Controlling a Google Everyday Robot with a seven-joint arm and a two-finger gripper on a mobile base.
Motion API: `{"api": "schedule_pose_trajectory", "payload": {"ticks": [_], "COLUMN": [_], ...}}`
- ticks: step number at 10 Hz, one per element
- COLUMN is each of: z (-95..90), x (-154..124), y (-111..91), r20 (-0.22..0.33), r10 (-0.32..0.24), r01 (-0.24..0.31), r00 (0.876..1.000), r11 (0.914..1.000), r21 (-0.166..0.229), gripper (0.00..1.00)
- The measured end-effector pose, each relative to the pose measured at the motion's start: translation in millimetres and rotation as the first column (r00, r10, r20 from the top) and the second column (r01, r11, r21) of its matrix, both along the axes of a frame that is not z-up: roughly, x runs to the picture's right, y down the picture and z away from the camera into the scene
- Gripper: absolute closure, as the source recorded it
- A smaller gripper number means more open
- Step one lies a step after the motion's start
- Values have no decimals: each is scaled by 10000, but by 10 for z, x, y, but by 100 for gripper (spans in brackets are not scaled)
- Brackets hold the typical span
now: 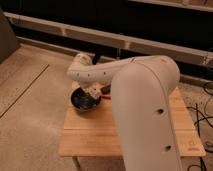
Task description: Place the bottle in the ceramic bowl
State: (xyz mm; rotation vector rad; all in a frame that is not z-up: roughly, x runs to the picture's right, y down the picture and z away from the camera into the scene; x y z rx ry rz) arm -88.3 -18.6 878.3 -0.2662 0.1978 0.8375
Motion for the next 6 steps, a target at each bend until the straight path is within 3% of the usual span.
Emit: {"api": "schedule_pose_trajectory", "payload": {"ticks": [3, 6], "z": [204, 232], "x": [-98, -256], "y": [-46, 61], "r20": [27, 303], "r10": [204, 545], "r01": [-203, -512], "r00": [9998, 9981], "r11": [9989, 9938], "r21": [-433, -983], "gripper": [100, 100]}}
